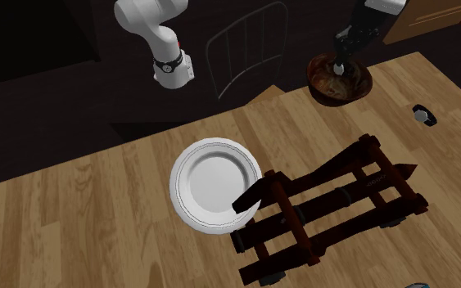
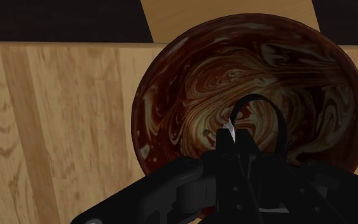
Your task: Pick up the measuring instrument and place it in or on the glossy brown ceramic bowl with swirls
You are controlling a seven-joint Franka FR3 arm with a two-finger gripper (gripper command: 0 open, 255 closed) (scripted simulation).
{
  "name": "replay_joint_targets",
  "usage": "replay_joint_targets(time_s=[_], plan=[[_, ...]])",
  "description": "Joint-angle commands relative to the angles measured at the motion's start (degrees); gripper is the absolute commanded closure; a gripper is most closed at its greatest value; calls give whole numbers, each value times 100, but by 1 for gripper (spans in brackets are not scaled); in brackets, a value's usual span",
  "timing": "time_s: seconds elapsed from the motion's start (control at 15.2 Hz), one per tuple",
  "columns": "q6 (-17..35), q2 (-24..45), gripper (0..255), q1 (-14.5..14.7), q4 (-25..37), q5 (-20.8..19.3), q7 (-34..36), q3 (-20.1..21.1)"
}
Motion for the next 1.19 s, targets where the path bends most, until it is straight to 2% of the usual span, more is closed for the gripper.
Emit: replay_joint_targets(time_s=[0.0,0.2,0.26,0.59,0.86,1.12], plan=[[8,-4,255,-3,-10,1,0,0],[7,-3,255,-2,-8,1,0,0],[7,-3,0,-2,-8,1,0,0],[7,-3,0,-2,-8,1,0,0],[-829,214,0,241,1025,-103,-11,14],[-829,213,0,241,1025,-103,-11,13]])
